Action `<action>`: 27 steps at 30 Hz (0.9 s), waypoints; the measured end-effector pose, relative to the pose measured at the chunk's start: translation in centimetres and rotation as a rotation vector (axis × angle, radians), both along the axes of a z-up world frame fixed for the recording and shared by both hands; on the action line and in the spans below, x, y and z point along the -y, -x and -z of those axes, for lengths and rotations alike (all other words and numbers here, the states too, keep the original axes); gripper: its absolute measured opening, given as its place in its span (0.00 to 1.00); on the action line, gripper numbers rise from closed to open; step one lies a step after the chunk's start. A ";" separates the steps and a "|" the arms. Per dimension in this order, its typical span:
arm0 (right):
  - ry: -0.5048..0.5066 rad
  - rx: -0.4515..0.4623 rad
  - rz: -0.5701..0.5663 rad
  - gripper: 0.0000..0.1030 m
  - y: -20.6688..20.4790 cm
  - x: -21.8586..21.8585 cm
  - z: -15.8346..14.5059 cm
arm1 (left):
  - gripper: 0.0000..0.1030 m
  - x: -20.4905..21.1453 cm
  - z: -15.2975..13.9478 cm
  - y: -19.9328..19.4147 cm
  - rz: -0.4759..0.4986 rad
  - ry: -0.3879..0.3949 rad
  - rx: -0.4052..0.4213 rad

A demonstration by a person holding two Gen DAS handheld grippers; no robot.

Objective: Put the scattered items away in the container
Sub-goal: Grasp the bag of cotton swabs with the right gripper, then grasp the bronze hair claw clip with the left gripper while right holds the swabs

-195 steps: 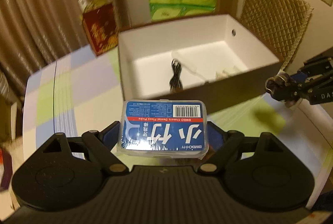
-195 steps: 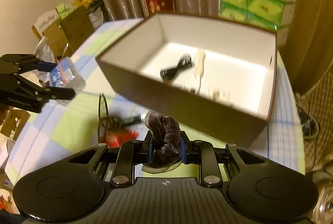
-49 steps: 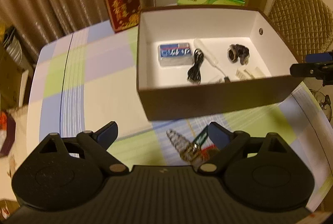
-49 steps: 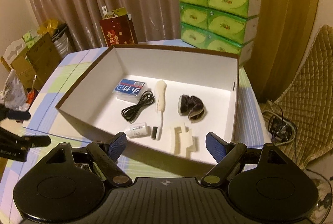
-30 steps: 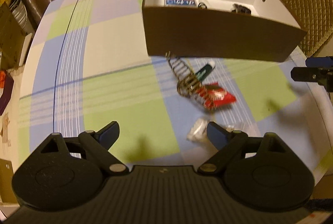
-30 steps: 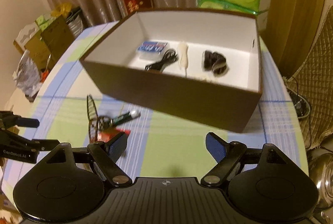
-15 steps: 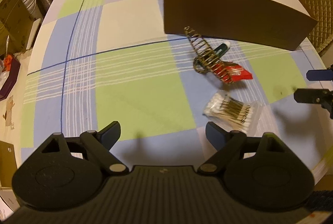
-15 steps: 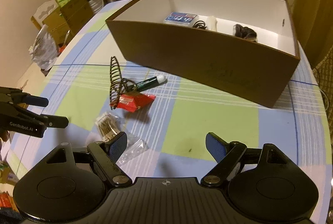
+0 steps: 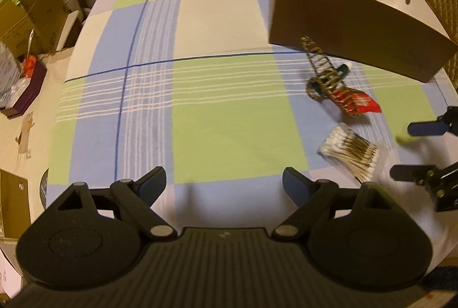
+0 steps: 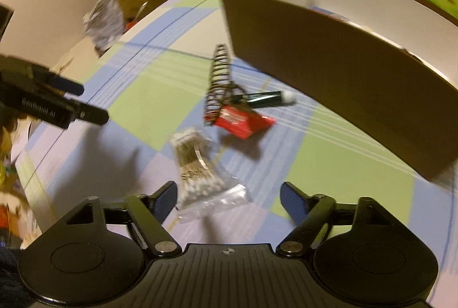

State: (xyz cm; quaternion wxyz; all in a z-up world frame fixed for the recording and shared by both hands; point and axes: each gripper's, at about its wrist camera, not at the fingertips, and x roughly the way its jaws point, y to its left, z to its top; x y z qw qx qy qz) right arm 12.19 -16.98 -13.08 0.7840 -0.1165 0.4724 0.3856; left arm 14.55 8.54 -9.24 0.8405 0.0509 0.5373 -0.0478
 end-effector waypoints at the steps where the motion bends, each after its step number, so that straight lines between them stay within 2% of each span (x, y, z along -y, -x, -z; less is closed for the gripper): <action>1: 0.006 0.003 -0.012 0.70 0.0 -0.4 0.2 | 0.84 -0.3 0.1 -0.1 -0.010 -0.002 -0.001; 6: 0.025 0.024 -0.070 0.58 0.3 -2.4 1.5 | 0.83 -1.3 0.1 -0.3 -0.034 -0.001 -0.002; 11: 0.033 0.054 -0.117 0.53 0.6 -3.9 2.5 | 0.83 -1.4 0.4 -0.8 -0.035 0.018 -0.009; 14: 0.049 0.066 -0.122 0.39 0.5 -4.5 3.2 | 0.83 -1.0 0.7 -1.1 -0.020 0.020 -0.012; 18: 0.064 0.093 -0.123 0.30 0.7 -4.4 3.5 | 0.83 -0.5 0.8 -1.4 -0.002 0.028 -0.012; 23: 0.098 0.101 -0.094 0.26 0.8 -2.9 3.2 | 0.82 0.4 0.9 -1.8 0.030 0.045 -0.012; 27: 0.120 0.085 -0.017 0.26 0.5 -0.4 3.0 | 0.82 1.4 0.8 -2.4 0.061 0.061 -0.005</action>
